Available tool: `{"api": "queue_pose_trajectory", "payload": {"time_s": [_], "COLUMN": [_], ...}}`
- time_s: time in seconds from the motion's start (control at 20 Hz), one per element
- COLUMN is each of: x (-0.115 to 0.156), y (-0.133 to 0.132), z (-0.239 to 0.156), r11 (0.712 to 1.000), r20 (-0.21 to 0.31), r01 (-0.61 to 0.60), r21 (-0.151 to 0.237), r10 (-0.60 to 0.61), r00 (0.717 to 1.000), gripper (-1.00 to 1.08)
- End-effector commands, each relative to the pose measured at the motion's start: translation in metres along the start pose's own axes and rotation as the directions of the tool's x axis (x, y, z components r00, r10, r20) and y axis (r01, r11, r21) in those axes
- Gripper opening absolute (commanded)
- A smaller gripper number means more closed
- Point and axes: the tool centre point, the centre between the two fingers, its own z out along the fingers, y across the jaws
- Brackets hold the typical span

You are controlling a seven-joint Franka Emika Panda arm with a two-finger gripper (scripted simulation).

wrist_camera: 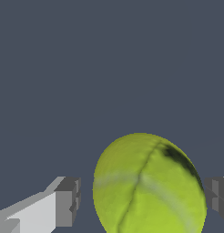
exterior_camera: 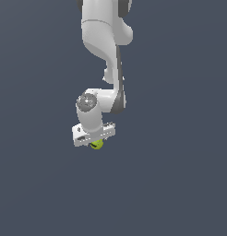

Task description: Pick up the object and move it to a goal position.

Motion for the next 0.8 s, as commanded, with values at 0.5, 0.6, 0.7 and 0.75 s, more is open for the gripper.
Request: {"api": "queue_pose_trajectory", "payload": {"time_s": [0.5,0.6,0.7,0.75], "x": [0.0012,0.0009,0.0014,0.0022], "y": [0.0008,0.0013,0.0005,-0.0005], "z": [0.0033,0.0028,0.0014,-0.0004], "r11": [1.000,1.000,1.000,1.000], "r20": [-0.002,-0.001,-0.001,-0.001], "r01": [0.000,0.000,0.000,0.000], "r21": [-0.001,-0.001,-0.001,-0.001], "r10": [0.000,0.000,0.000,0.000], "r00": [1.000,1.000,1.000,1.000], "gripper": [-1.00,-1.00,-1.00,-1.00]}}
